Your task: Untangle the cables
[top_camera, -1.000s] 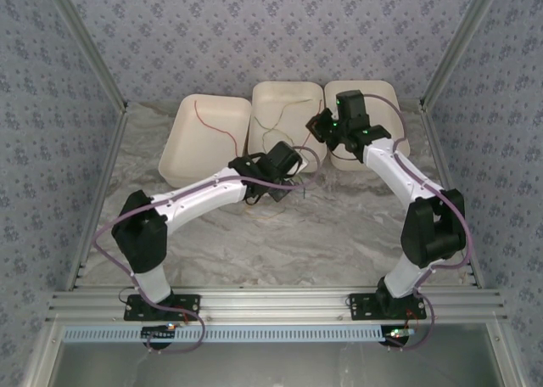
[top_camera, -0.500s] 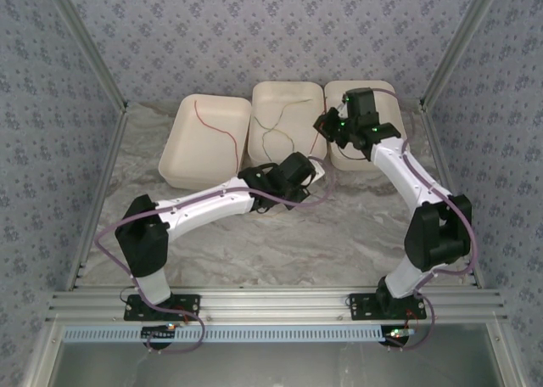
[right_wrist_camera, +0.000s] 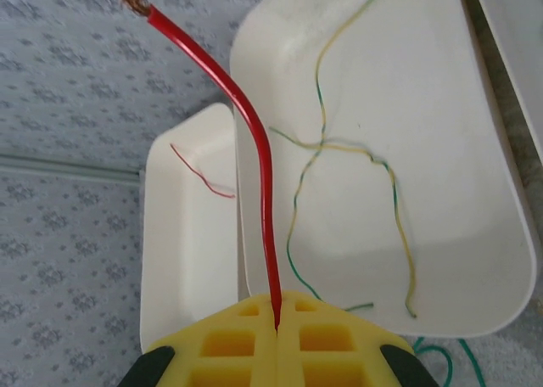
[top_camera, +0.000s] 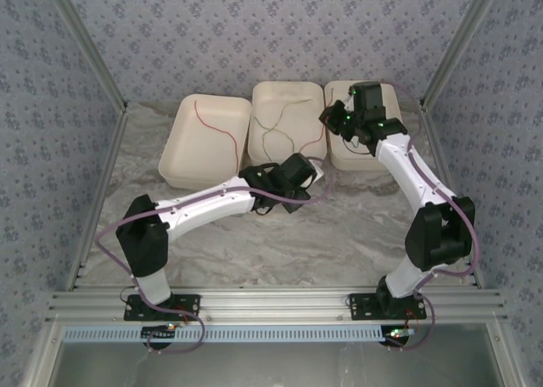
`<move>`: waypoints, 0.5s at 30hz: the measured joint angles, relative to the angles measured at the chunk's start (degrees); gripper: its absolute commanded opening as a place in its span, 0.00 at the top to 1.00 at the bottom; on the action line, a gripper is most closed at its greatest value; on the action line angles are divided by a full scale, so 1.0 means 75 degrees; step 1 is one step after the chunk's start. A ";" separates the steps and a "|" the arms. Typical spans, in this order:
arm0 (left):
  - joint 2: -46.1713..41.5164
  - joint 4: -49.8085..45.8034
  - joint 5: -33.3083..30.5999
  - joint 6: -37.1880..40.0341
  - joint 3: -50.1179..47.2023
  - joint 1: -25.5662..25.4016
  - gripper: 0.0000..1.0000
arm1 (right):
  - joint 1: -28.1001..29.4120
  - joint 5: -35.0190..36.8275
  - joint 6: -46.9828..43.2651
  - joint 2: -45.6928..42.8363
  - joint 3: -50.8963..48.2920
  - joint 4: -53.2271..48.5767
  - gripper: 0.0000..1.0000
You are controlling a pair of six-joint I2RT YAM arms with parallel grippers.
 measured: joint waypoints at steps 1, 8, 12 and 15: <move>-0.0073 -0.0015 0.0079 -0.0149 -0.0157 0.0032 0.35 | -0.0020 0.0055 0.0035 -0.0038 0.0038 0.0038 1.00; -0.0662 -0.0137 0.0420 -0.0793 -0.1064 0.0216 0.35 | -0.0044 0.0449 0.0323 -0.0192 0.0455 -0.0055 1.00; -0.0799 0.0076 0.0743 -0.1268 -0.1390 0.0621 0.35 | -0.0061 0.0717 0.0493 -0.0417 0.0635 -0.0227 1.00; -0.1011 0.0248 0.1105 -0.1740 -0.1594 0.1142 0.35 | -0.0117 0.0813 0.0664 -0.0702 0.0641 -0.0283 1.00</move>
